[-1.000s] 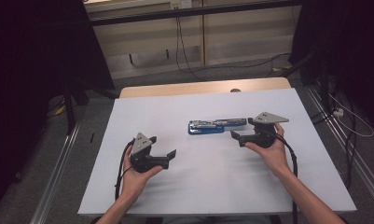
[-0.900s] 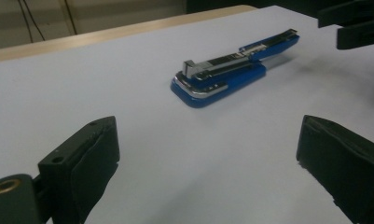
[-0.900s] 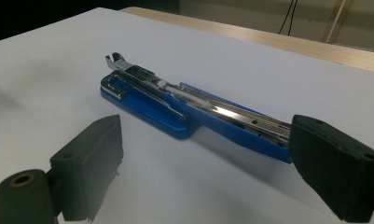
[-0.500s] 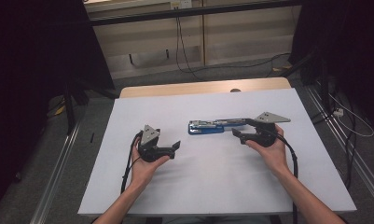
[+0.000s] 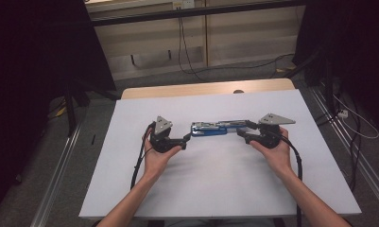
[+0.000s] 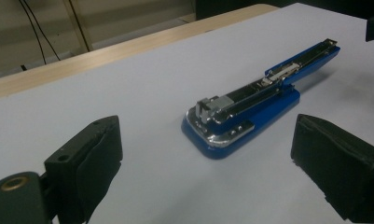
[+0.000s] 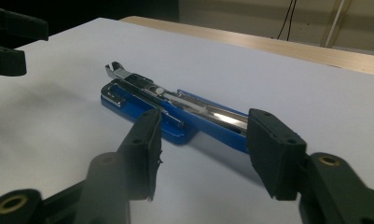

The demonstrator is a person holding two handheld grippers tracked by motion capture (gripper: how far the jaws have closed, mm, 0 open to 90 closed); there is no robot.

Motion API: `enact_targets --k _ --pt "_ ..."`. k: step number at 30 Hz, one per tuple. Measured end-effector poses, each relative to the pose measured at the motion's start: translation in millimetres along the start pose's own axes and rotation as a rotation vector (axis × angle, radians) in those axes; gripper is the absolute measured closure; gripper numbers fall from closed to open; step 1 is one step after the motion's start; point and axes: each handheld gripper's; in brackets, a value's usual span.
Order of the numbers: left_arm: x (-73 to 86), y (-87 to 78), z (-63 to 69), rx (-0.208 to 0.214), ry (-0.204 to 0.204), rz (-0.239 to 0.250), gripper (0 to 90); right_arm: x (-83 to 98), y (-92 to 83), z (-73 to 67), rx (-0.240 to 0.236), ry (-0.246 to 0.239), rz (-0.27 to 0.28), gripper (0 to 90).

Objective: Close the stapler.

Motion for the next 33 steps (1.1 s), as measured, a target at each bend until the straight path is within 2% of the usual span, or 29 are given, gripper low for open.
enact_targets --k 5,6,8,11,14,16,19,20,22,24,27,31,33 --pt "-5.8 11.4 5.6 0.001 -0.020 0.006 9.7 -0.1 -0.9 3.2 -0.009 0.009 0.011 61.4" --pt "-6.0 14.2 6.4 -0.004 -0.044 0.011 10.1 -0.3 -0.7 3.6 -0.013 0.007 0.011 64.1" --pt "-6.0 18.5 6.5 0.001 -0.065 -0.001 10.7 -0.3 -0.2 3.9 -0.017 -0.003 0.006 71.0" --pt "-4.7 22.8 7.0 -0.009 -0.061 0.007 10.7 0.7 0.6 5.6 -0.020 -0.008 -0.007 81.2" --pt "1.1 25.1 8.4 0.023 -0.064 -0.025 12.3 2.8 1.5 7.8 -0.023 -0.006 -0.019 89.6" --pt "2.6 26.1 8.9 0.035 -0.040 -0.041 12.0 3.9 1.6 8.6 -0.023 0.001 -0.028 90.0" --pt "2.7 26.5 9.4 0.045 -0.054 -0.038 16.5 6.4 1.8 9.3 -0.022 0.010 -0.055 90.0" --pt "2.9 26.1 9.3 0.043 -0.037 -0.038 19.8 7.2 2.0 9.4 -0.020 0.011 -0.061 90.0" --pt "3.3 26.4 9.8 0.055 -0.006 -0.033 33.0 8.5 2.3 10.7 -0.012 0.009 -0.069 90.0" --pt "4.6 28.4 10.3 0.058 -0.006 -0.037 37.3 9.5 2.4 12.3 -0.003 0.013 -0.074 90.0" --pt "6.5 30.4 11.6 0.063 0.016 -0.050 47.5 11.4 2.6 14.8 0.007 0.018 -0.082 90.0" --pt "6.7 31.5 15.9 0.061 0.048 -0.041 62.6 12.0 2.3 16.3 0.010 0.020 -0.087 90.0" --pt "6.7 31.7 17.4 0.062 0.053 -0.038 66.4 12.5 2.5 17.0 0.010 0.016 -0.090 90.0"
Point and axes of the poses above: each handheld gripper's, and its own axes: y roughly forward along the jaws, x roughly out of its underside, z roughly to its right, and after that the axes turned 11 degrees about -x, right-handed
